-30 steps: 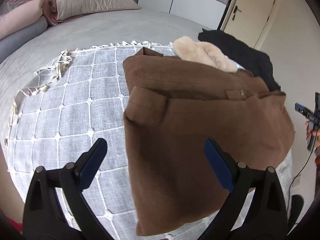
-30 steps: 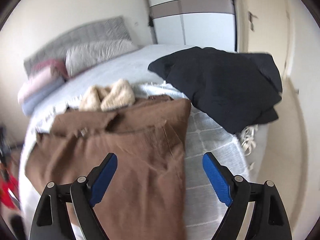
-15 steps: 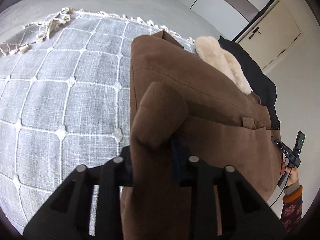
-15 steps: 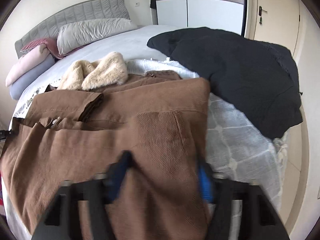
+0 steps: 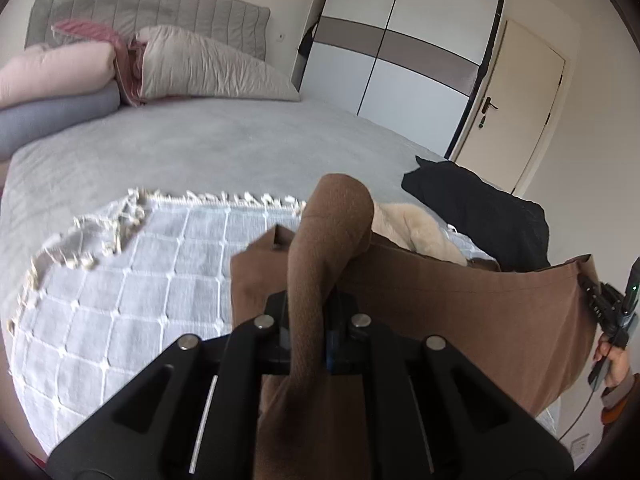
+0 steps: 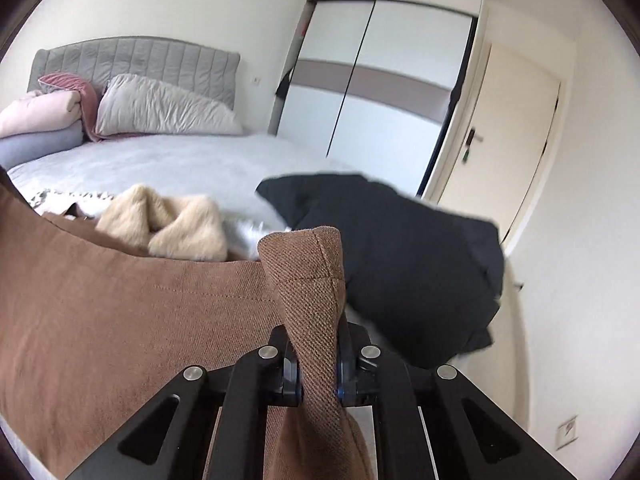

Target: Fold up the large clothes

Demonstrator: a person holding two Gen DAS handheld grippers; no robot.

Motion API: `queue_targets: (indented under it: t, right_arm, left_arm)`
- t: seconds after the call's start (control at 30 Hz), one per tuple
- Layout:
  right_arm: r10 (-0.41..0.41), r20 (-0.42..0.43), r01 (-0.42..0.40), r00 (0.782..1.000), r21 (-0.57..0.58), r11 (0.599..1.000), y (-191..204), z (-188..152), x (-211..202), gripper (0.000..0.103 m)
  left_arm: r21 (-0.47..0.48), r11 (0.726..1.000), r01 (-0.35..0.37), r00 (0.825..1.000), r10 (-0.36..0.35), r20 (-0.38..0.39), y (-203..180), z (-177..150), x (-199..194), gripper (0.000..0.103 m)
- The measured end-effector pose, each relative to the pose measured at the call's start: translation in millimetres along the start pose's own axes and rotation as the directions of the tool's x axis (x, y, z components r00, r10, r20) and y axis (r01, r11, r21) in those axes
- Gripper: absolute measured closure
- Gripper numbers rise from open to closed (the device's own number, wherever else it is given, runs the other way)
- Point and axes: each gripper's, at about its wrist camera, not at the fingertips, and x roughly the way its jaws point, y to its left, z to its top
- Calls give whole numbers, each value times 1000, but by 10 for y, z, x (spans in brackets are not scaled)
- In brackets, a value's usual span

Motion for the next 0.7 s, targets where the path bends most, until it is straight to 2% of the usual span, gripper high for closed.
queue_targets:
  t: [0.17, 0.27, 0.33, 0.43, 0.5, 0.6, 0.7]
  right_arm:
    - [-83, 41, 82, 996, 13, 997, -57, 617, 417, 94]
    - [-123, 53, 121, 991, 38, 992, -30, 979, 867, 94]
    - [-143, 56, 141, 988, 50, 989, 43, 1124, 1204, 94]
    - [-166, 29, 165, 986, 40, 986, 262, 1164, 1761, 94]
    - [-186, -15, 186, 982, -11, 983, 471, 1066, 2253, 94]
    - [-192, -84, 186, 978, -70, 980, 702, 802, 2800, 93]
    - [-181, -183, 167, 966, -89, 982, 829, 491, 3231, 91]
  left_arm:
    - [-8, 998, -64, 993, 65, 94, -152, 665, 342, 93]
    - [35, 990, -137, 980, 131, 151, -256, 944, 764, 93]
    - [39, 983, -178, 973, 170, 159, -263, 1058, 1141, 93]
    - [26, 975, -219, 970, 215, 111, -178, 1087, 1801, 93]
    - [41, 968, -249, 967, 246, 62, -77, 988, 2282, 92]
    - [107, 948, -300, 954, 301, 6, 27, 720, 2903, 91]
    - [87, 955, -284, 951, 292, -104, 121, 494, 3323, 88]
